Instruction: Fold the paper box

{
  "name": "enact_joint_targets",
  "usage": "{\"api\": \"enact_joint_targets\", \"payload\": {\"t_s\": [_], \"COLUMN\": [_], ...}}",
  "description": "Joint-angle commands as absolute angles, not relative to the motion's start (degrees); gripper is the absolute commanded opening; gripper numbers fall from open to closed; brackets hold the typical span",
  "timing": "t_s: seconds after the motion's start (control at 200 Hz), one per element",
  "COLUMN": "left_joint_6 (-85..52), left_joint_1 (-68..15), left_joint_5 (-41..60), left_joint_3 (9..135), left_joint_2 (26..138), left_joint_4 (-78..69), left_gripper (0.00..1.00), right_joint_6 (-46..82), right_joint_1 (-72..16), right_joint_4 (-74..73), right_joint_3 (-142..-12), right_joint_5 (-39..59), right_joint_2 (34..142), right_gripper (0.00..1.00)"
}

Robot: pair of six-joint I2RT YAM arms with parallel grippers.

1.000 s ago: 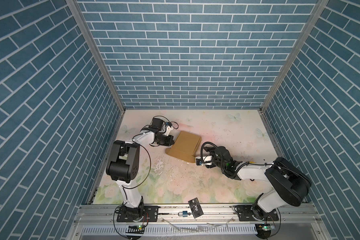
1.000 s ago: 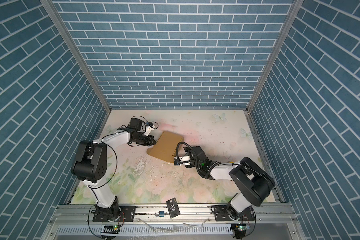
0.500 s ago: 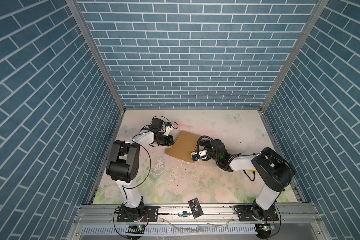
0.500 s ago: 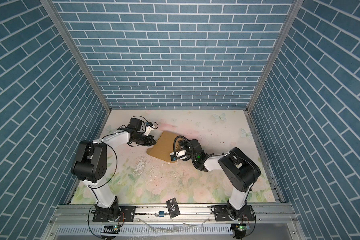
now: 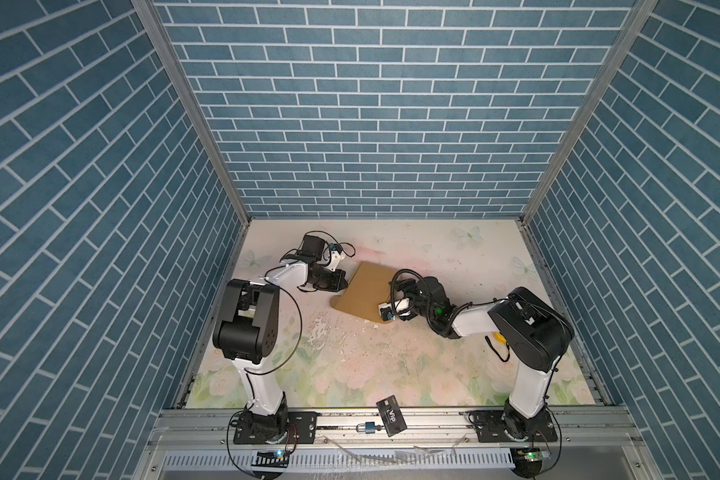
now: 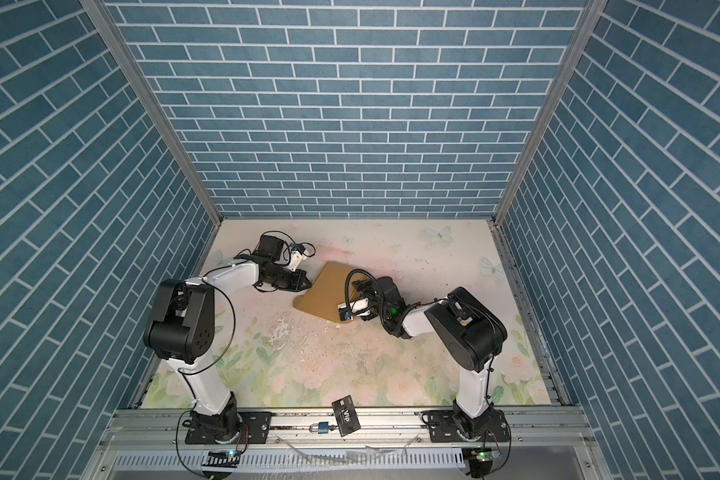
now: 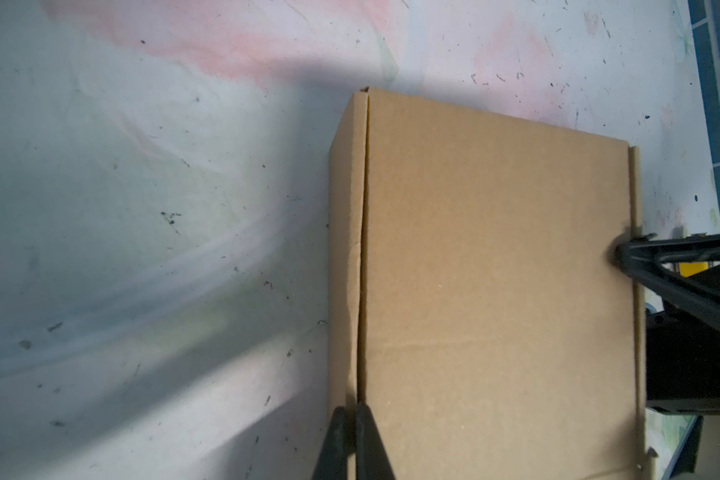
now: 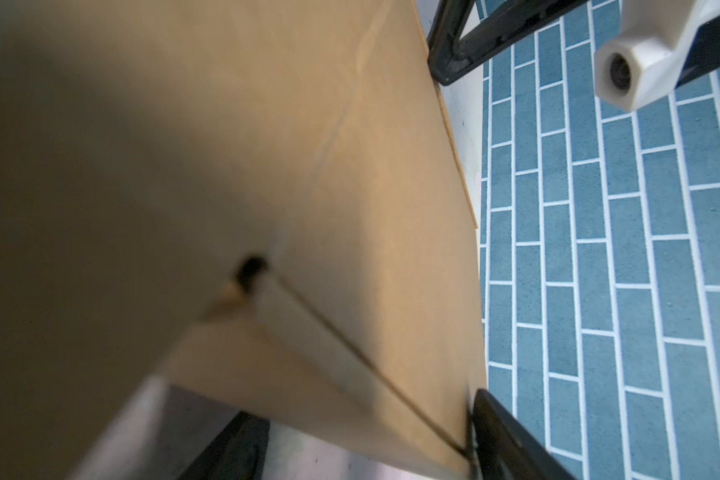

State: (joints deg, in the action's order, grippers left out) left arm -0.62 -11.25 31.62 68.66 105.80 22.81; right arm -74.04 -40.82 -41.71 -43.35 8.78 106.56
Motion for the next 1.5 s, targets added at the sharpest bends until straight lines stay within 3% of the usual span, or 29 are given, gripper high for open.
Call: {"api": "enact_joint_targets", "payload": {"t_s": [0.0, 0.485, 0.745, 1.095, 1.495], "left_joint_6": [-0.2, -2.0, -6.0, -8.7, -3.1], "left_joint_1": [-11.2, -10.6, -5.7, 3.5, 4.7], "left_joint_5": [29.3, 30.3, 33.1, 33.2, 34.4], "left_joint_3": [68.5, 68.3, 66.3, 59.1, 54.8], "left_joint_2": [108.8, 106.2, 100.2, 89.0, 80.5], "left_joint_4": [24.9, 24.7, 23.0, 16.4, 13.7], "left_gripper": [0.08, 0.23, 0.31, 0.37, 0.39], "right_joint_6": [-74.9, -68.5, -62.0, -40.5, -17.7], "right_joint_1": [-40.6, -40.6, -40.4, -40.3, -41.6], "right_joint_4": [-43.9, -44.2, -44.5, -48.9, -57.4], "right_joint_3": [-44.9, -44.9, -43.6, -41.3, -37.9], "right_joint_5": [10.9, 14.0, 16.2, 18.8, 21.4], "right_joint_2": [107.4, 105.7, 103.4, 99.1, 97.8], "right_gripper": [0.75, 0.58, 0.53, 0.51, 0.48]}}
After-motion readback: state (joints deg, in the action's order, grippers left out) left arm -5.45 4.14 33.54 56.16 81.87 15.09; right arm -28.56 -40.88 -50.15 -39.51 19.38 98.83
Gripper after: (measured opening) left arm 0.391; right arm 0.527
